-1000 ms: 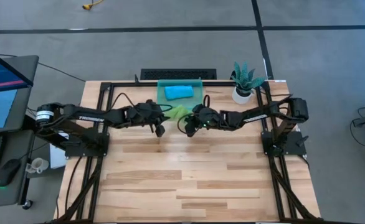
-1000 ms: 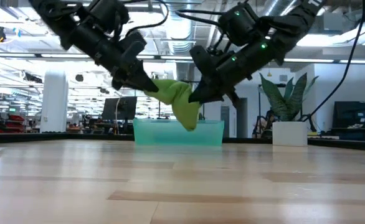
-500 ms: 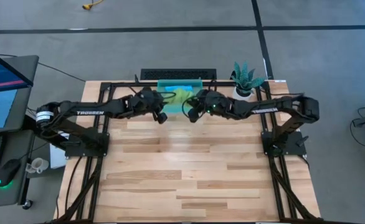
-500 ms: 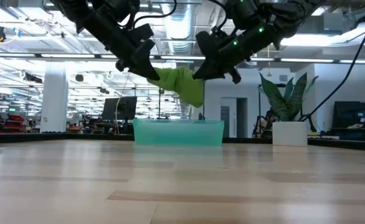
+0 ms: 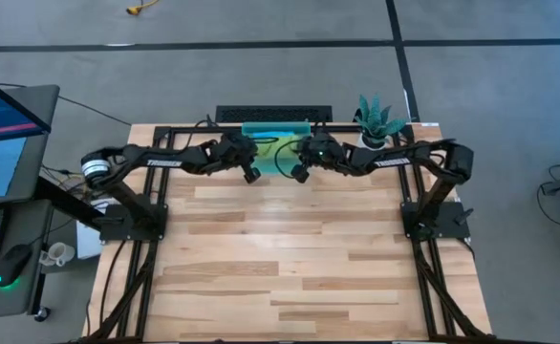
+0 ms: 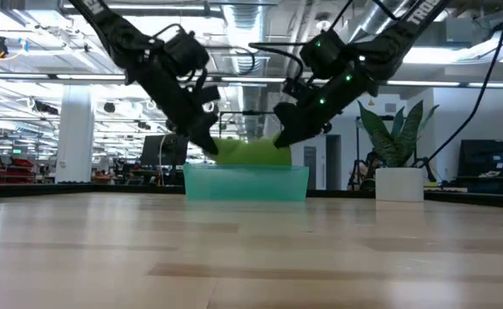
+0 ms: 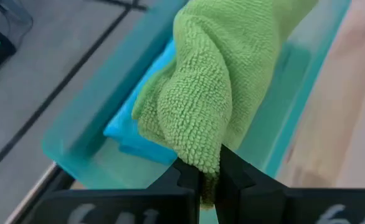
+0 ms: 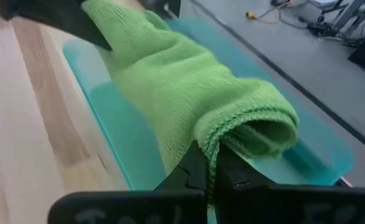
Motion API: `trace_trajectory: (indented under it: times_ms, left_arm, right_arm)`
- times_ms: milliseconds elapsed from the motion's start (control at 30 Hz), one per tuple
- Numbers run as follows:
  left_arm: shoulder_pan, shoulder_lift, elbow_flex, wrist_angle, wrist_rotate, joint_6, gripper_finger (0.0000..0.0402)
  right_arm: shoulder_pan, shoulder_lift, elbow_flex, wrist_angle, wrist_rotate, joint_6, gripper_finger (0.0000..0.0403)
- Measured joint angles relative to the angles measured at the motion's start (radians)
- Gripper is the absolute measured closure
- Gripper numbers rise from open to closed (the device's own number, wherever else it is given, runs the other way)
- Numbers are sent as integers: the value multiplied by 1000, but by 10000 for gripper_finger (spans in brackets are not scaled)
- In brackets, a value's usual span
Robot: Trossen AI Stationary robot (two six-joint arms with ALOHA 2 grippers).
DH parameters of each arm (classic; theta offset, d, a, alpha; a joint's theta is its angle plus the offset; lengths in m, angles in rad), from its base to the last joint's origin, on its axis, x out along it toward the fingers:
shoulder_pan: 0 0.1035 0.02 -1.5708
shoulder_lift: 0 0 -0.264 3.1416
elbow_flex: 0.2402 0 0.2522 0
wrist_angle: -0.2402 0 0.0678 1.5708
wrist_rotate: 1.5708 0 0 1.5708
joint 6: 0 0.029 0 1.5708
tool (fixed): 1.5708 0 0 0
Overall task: Roll microfiber towels into tight, uniform cylinder then place into a basket
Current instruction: Put the green microfiber cloth into the bin
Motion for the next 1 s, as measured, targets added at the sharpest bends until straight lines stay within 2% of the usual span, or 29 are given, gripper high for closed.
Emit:
trace_trajectory:
  times_ms: [100,267,600,1000]
  left_arm:
    - [22,30,0,-10,9,11,395]
    - [40,54,1,-8,108,10,395]
    - [38,59,1,-39,111,-16,390]
    - [38,50,39,-70,178,-30,281]
  right_arm:
    - [-15,14,1,-37,-14,-29,388]
    - [-30,16,1,-102,-33,-33,388]
    - [-4,16,0,-144,-63,68,388]
    - [-13,16,0,-176,-59,142,388]
